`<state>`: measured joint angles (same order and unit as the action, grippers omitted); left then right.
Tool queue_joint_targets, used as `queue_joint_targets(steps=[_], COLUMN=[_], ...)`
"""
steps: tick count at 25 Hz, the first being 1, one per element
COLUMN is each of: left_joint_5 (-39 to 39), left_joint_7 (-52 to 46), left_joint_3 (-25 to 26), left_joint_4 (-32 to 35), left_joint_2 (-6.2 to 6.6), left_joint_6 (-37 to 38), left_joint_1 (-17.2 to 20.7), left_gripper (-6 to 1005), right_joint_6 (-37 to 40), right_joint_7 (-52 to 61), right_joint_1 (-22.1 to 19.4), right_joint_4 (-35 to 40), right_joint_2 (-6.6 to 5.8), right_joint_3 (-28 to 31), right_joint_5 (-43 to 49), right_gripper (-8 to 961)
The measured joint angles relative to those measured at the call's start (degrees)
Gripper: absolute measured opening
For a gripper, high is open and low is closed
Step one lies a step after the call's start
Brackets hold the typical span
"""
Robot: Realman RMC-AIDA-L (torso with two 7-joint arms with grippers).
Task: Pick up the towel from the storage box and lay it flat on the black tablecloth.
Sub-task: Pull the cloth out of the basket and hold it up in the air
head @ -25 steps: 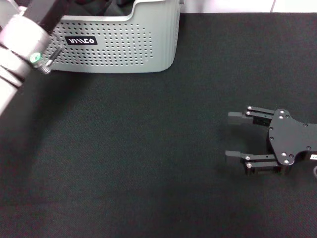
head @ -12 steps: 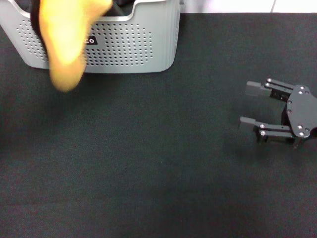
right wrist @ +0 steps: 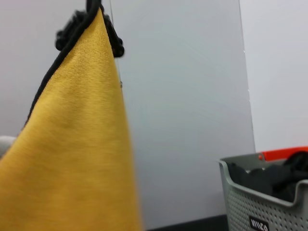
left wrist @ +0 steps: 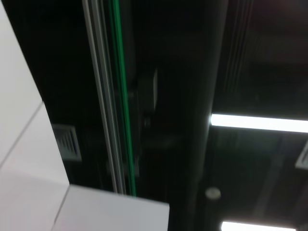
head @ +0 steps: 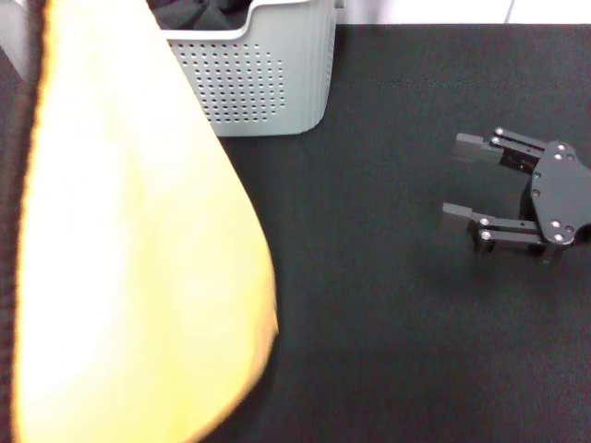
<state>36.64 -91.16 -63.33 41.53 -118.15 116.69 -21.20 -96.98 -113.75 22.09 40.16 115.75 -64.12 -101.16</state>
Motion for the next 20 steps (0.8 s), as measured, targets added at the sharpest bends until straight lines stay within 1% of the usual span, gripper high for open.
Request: queue_joint_targets(steps=[3, 6, 12, 17, 20], left_joint_5=[-2.26, -2.66, -4.62, -4.66, -4.67], left_joint_7=[0.99, 4.02, 10.96, 16.53, 18.50], left_joint_3=[-0.13, -0.28, -0.41, -0.44, -0.46], left_joint_4=[-0.49, -2.29, -12.38, -16.53, -18.22], left_joint_2=[-1.25, -1.86, -2.04, -2.24, -2.30], left_joint_6=[-0.11, -0.18, -0.25, -0.37, -0.37], left_joint_1=[-0.33, -1.39, -5.88, -8.97, -10.66], left_gripper=[21, 21, 21, 21, 21], right_joint_6=[-1.49, -3.29, -4.03, -2.64, -0.95], right_joint_7=[-0.11, -0.43, -3.26, -6.07, -7.29], right_joint_1=[0.03, 0.14, 0.54, 2.93, 5.36], right_joint_4=[0.09, 0.43, 0.42, -0.87, -2.94], right_joint_2=[0.00, 0.04, 0.04, 0.37, 0.43], right_joint_3=[-0.27, -1.17, -7.36, -11.06, -12.58], right_joint_5=[-1.14, -2.70, -8.02, -9.74, -11.26], right_gripper=[854, 854, 855, 855, 855])
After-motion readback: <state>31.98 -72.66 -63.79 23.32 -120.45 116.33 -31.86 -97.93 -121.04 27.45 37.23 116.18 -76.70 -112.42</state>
